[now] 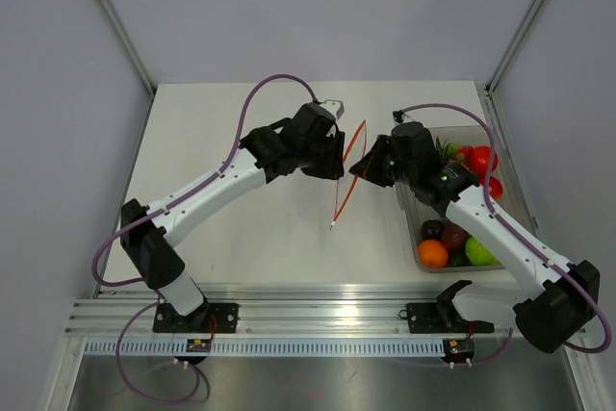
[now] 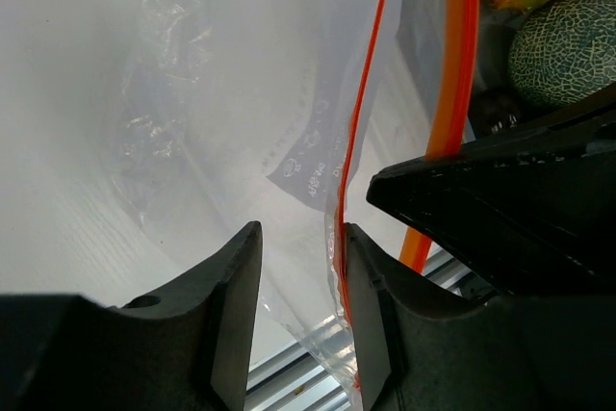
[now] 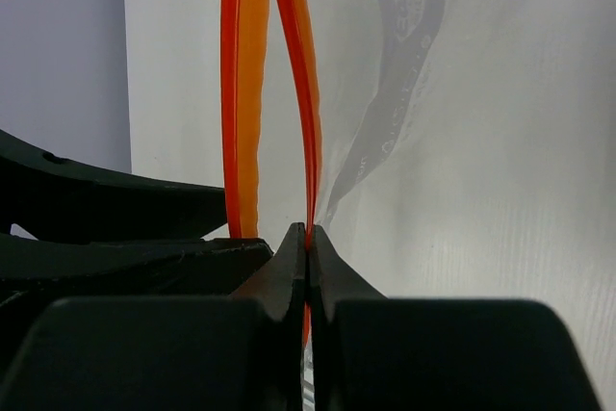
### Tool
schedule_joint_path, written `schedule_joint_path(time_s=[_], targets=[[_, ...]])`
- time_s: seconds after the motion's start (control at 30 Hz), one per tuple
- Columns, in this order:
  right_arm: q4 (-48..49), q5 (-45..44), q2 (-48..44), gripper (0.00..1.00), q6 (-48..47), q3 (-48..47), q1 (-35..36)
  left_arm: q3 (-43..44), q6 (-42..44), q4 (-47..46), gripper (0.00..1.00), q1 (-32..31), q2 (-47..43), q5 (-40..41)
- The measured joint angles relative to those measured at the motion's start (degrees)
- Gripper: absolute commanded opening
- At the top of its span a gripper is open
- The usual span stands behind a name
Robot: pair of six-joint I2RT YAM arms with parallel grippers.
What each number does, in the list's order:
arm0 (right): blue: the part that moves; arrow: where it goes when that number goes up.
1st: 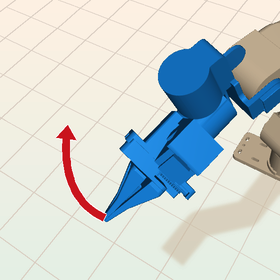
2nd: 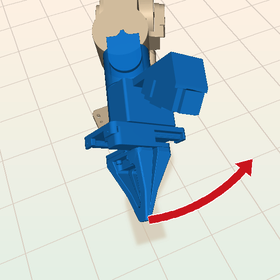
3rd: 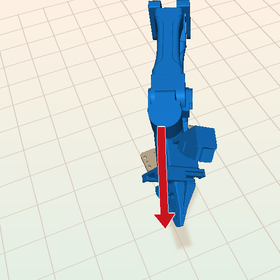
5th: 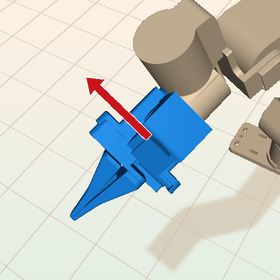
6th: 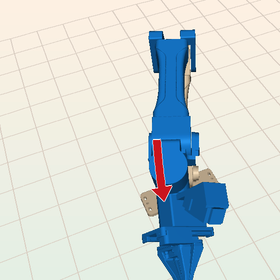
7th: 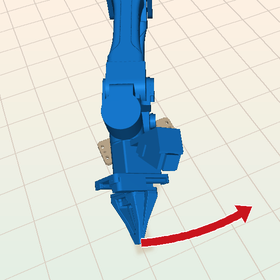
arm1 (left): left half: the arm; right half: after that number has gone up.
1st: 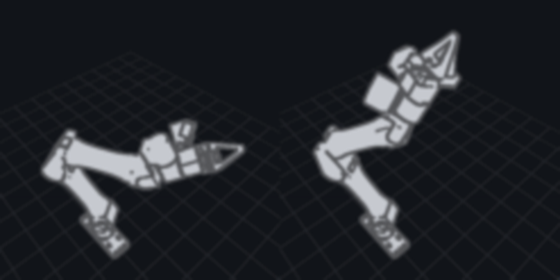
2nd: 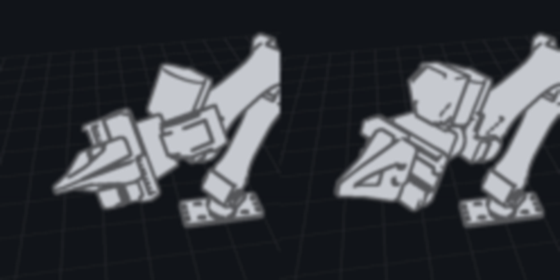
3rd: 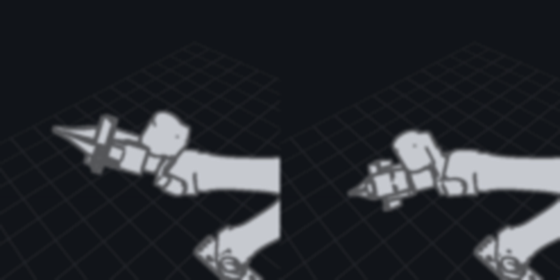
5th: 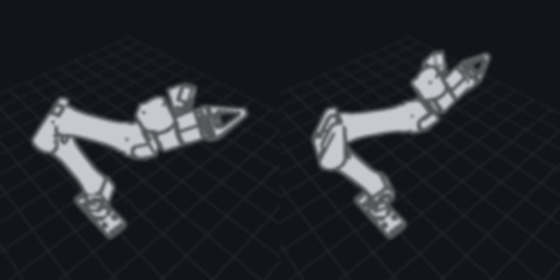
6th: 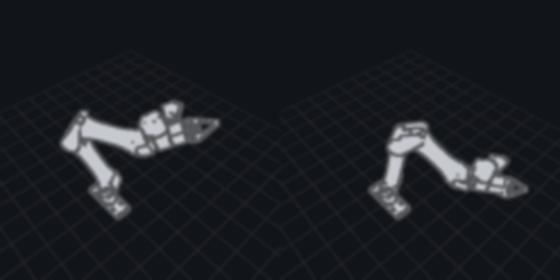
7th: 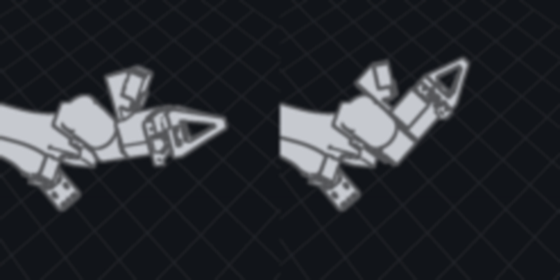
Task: Place the food in the zip-top bag and seal the zipper
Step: Open the zipper of the food storage bag.
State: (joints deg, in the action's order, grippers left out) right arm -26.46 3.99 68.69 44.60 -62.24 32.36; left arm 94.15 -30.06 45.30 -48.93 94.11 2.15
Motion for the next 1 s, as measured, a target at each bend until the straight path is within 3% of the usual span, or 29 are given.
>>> schedule_joint_path(time_s=[0.27, 0.57, 1.0], targets=[[0.0, -0.4, 0.0, 0.00, 0.0, 0.0, 0.4, 0.0, -0.3, -1.3, 0.40, -0.7, 0.0, -1.5], [-0.4, -1.6, 0.0, 0.00, -0.2, 0.0, 1.4, 0.0, -0.4, -1.4, 0.01, -1.6, 0.8, -1.0], [-7.8, -13.3, 3.7, 0.00, -8.0, 0.0, 1.4, 0.0, 1.3, 1.9, 0.00, 2.3, -3.0, 0.5]])
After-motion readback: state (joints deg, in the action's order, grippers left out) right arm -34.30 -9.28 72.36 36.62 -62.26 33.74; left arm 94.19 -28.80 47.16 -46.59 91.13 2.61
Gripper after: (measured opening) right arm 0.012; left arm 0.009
